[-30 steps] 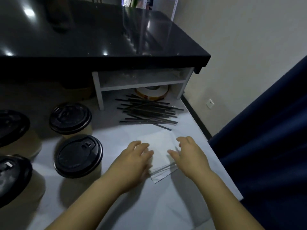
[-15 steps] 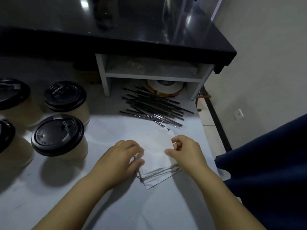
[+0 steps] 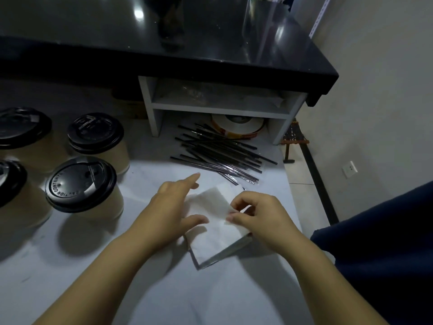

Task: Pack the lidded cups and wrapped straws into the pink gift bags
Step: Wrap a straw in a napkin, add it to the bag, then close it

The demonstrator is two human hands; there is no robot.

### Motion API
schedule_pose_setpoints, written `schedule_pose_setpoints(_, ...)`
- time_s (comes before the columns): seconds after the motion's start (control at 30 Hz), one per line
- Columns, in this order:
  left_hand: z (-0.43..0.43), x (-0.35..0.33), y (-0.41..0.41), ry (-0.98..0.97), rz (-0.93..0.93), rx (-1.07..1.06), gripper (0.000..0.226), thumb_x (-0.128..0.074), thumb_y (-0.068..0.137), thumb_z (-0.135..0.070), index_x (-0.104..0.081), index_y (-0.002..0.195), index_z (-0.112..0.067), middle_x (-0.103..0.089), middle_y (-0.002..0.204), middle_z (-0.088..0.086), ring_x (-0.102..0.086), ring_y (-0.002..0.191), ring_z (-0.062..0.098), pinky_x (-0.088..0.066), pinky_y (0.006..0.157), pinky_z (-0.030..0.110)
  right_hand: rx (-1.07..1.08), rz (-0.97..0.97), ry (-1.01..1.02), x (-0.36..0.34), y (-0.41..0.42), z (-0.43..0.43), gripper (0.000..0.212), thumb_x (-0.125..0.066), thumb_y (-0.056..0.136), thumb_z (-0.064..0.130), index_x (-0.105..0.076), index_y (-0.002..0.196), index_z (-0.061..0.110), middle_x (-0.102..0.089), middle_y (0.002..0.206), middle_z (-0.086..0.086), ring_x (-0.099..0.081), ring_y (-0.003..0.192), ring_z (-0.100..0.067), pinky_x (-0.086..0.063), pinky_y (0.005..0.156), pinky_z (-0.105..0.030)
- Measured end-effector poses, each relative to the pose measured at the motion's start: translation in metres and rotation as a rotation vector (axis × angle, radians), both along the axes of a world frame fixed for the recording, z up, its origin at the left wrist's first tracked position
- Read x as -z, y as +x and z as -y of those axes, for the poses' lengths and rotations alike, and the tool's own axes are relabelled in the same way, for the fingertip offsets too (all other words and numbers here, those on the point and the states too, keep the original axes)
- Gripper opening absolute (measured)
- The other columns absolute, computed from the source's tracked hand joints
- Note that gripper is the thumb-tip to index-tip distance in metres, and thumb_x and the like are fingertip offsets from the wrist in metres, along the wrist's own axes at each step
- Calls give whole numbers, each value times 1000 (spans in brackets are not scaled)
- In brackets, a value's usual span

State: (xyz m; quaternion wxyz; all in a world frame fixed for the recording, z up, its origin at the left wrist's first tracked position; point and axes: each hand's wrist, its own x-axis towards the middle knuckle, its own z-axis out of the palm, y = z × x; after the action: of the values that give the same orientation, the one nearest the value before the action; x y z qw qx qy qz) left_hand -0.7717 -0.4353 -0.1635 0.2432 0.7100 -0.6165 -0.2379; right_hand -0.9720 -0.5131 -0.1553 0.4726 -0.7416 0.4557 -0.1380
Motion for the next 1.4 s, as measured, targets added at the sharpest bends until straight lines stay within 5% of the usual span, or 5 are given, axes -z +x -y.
schedule_pose_setpoints(0.17,3,-1,5,35,20,63,6,-62,82,-16,-62,84,-22,-63,83,-8,-58,84,16,-46,75,32,96,2,22,8,1,8,18,-63,85,39,-66,75,25,-67,71,11,-58,56,-3,-51,54,-26)
schedule_pose_setpoints(0.33,3,-2,9,47,50,130,13,-59,84,-14,-56,75,-22,-50,69,-15,-48,68,3,-37,61,18,194,-247,-123,19,0,19,16,-68,80,41,-60,79,27,-62,72,8,-59,65,-6,-52,66,-30)
schedule_pose_setpoints(0.7,-4,-5,16,78,62,178,17,-61,83,-15,-52,72,-25,-49,66,-16,-47,64,-3,-34,58,17,212,-216,-51,24,8,18,25,-79,73,25,-56,83,28,-57,69,9,-56,66,-7,-48,66,-25)
schedule_pose_setpoints(1.1,7,-2,8,-129,32,121,7,-68,81,-21,-67,88,-20,-40,128,-13,-29,117,11,-27,95,24,101,30,21,-2,-1,20,16,-76,75,15,-66,71,26,-67,71,8,-56,55,-3,-48,53,-22)
schedule_pose_setpoints(1.4,12,7,22,-35,-132,-32,31,-68,79,-25,-43,83,-42,-59,77,-11,-55,73,4,-45,66,21,95,-23,-55,-1,21,48,11,-66,85,30,-68,75,27,-68,75,10,-62,67,-5,-51,62,-24)
